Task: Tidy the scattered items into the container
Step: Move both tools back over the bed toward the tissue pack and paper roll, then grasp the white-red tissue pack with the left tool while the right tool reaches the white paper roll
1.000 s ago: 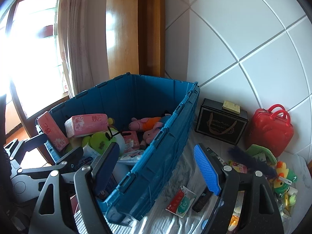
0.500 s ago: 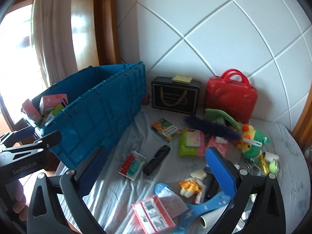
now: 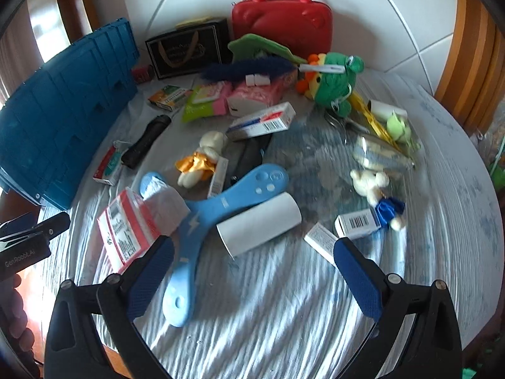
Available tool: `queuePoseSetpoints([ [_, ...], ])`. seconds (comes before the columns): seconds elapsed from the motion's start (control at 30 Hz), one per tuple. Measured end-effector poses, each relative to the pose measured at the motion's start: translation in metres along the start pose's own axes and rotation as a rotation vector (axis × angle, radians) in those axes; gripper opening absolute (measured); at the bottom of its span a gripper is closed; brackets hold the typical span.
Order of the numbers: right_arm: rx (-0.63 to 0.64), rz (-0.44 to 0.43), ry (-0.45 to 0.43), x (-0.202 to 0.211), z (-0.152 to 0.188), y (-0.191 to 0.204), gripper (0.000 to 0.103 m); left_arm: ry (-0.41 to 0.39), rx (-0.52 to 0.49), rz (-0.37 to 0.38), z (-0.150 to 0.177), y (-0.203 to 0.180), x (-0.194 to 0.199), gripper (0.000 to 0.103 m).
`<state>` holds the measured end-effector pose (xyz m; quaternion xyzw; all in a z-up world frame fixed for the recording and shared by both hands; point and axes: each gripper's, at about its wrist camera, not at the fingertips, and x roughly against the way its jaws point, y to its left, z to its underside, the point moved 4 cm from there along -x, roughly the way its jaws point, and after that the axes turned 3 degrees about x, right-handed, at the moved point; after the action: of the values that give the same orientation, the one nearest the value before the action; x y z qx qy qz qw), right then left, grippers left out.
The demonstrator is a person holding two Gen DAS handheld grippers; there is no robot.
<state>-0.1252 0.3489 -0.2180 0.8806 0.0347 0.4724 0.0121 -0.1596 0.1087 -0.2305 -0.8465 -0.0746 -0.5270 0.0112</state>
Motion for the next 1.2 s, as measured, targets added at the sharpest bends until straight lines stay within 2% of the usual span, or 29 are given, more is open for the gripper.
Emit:
queuePoseSetpoints([
  [0.3, -0.026, 0.01, 0.087, -0.038, 0.025, -0.007, 0.103, 0.139, -0.012, 0.029, 0.016, -0.038, -0.066, 0.092],
  [0.37, -0.029, 0.008, 0.11, -0.048, 0.03, -0.004, 0.103, 0.161, 0.001, 0.059, 0.02, -0.041, -0.074, 0.092],
  [0.63, -0.041, 0.006, 0.179, -0.077, 0.052, 0.004, 0.103, 0.11, 0.012, 0.055, 0.02, -0.052, -0.083, 0.102],
  [0.83, -0.063, 0.023, 0.182, -0.079, 0.06, 0.003, 0.103, 0.108, 0.012, 0.086, 0.023, -0.046, -0.082, 0.101],
  [0.97, -0.06, -0.004, 0.187, -0.08, 0.064, 0.011, 0.103, 0.082, -0.042, 0.116, 0.038, -0.035, -0.073, 0.092],
  [1.07, -0.045, -0.039, 0.18, -0.079, 0.066, 0.024, 0.103, 0.053, -0.097, 0.072, 0.051, -0.013, -0.063, 0.092],
  [1.13, -0.035, -0.065, 0.168, -0.079, 0.064, 0.033, 0.102, 0.022, -0.127, 0.012, 0.054, 0.004, -0.058, 0.092],
  [1.2, -0.009, -0.08, 0.159, -0.078, 0.061, 0.045, 0.089, -0.014, -0.151, -0.078, 0.053, 0.022, -0.053, 0.091],
])
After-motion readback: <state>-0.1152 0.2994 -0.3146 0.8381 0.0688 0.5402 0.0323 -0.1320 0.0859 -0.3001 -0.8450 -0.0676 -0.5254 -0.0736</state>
